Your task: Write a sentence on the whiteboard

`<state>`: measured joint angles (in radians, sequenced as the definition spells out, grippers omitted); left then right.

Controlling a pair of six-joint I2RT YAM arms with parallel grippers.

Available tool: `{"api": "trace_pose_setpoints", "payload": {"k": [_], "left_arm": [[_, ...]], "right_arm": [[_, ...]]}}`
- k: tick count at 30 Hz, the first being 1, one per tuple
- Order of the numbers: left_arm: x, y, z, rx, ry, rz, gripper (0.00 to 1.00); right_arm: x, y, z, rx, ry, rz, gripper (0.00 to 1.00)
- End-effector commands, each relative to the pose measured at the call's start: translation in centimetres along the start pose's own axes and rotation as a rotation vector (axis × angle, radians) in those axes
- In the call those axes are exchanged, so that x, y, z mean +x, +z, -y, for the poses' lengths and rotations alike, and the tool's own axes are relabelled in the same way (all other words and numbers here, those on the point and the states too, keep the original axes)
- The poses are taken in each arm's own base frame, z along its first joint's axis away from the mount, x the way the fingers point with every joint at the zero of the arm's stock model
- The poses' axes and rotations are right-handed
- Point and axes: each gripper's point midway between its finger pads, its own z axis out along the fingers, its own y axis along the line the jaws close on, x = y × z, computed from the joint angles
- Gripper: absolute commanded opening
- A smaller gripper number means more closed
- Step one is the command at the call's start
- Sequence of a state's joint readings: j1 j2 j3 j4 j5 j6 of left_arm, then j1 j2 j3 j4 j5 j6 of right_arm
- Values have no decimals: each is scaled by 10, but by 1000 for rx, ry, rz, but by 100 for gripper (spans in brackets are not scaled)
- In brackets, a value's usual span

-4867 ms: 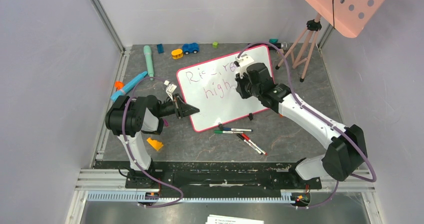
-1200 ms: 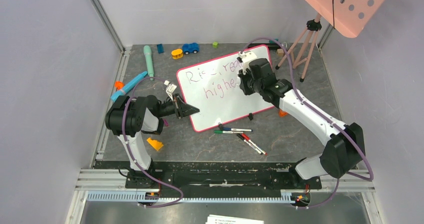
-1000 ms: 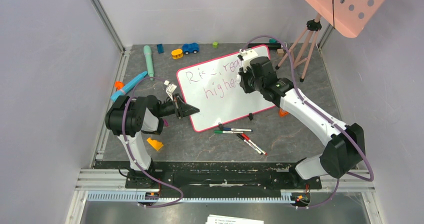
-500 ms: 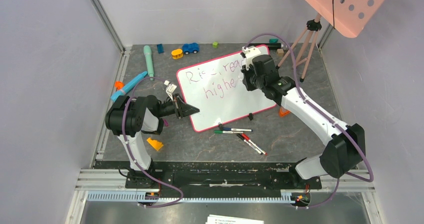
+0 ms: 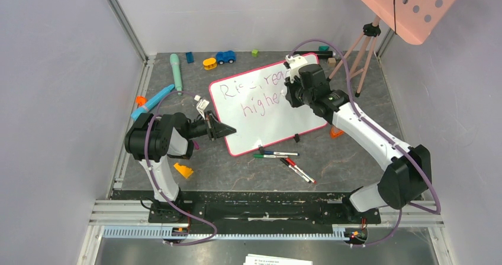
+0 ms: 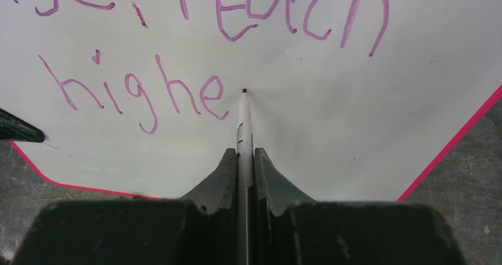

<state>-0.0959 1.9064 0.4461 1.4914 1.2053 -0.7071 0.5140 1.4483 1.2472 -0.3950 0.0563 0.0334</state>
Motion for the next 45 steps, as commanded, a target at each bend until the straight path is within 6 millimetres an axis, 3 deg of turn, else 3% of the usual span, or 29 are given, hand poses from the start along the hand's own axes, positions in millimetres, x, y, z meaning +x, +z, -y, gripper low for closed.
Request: {"api": "trace_pose_setpoints", "payload": {"k": [1,21,35,45], "left_arm": [[6,1,14,92,190,-41,7],[6,1,13,92,189,-41,7],[5,1,13,92,190,-41,7],[6,1,13,90,189,-40,7]], "right_arm": [[-26,0,-2,-13,0,70,0],[-28,3,15,67,-1,52,0],[20,1,11,40,19,-31,0],[31,-1,11,41,22,-46,0]]}}
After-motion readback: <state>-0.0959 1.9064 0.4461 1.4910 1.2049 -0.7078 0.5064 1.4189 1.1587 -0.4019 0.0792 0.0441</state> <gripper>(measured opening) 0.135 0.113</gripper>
